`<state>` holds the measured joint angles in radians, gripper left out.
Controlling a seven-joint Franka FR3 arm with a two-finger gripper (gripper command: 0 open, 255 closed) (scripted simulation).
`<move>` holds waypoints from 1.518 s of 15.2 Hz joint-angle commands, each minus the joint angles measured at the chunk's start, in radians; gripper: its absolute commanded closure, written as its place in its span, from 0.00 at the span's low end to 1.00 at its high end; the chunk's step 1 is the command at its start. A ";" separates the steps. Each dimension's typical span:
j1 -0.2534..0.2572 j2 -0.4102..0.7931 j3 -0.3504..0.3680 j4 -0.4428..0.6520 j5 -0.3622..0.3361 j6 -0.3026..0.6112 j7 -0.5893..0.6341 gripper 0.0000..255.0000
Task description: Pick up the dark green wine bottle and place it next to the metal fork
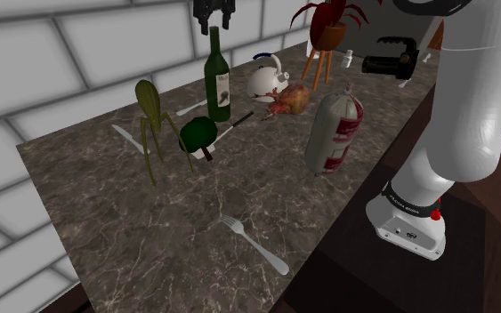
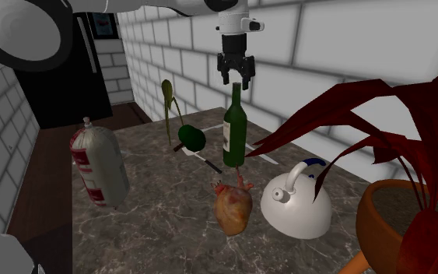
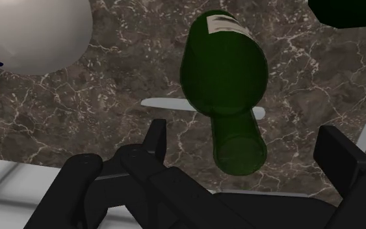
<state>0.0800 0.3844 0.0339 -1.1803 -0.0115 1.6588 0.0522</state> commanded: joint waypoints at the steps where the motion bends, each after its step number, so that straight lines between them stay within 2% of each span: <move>1: -0.001 -0.001 0.000 -0.025 0.000 0.025 -0.001 0.00; 4: -0.001 -0.006 0.000 -0.068 0.000 0.063 -0.001 0.00; 11: -0.001 -0.005 0.000 -0.068 0.000 0.063 -0.001 0.00; 12: -0.001 -0.005 0.000 -0.068 0.000 0.063 -0.001 1.00; 21: -0.001 -0.005 0.000 -0.067 0.000 0.063 -0.001 1.00; 23: -0.001 0.003 0.000 -0.028 0.000 0.032 -0.001 1.00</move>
<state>0.0795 0.3855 0.0337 -1.2223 -0.0115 1.7024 0.0522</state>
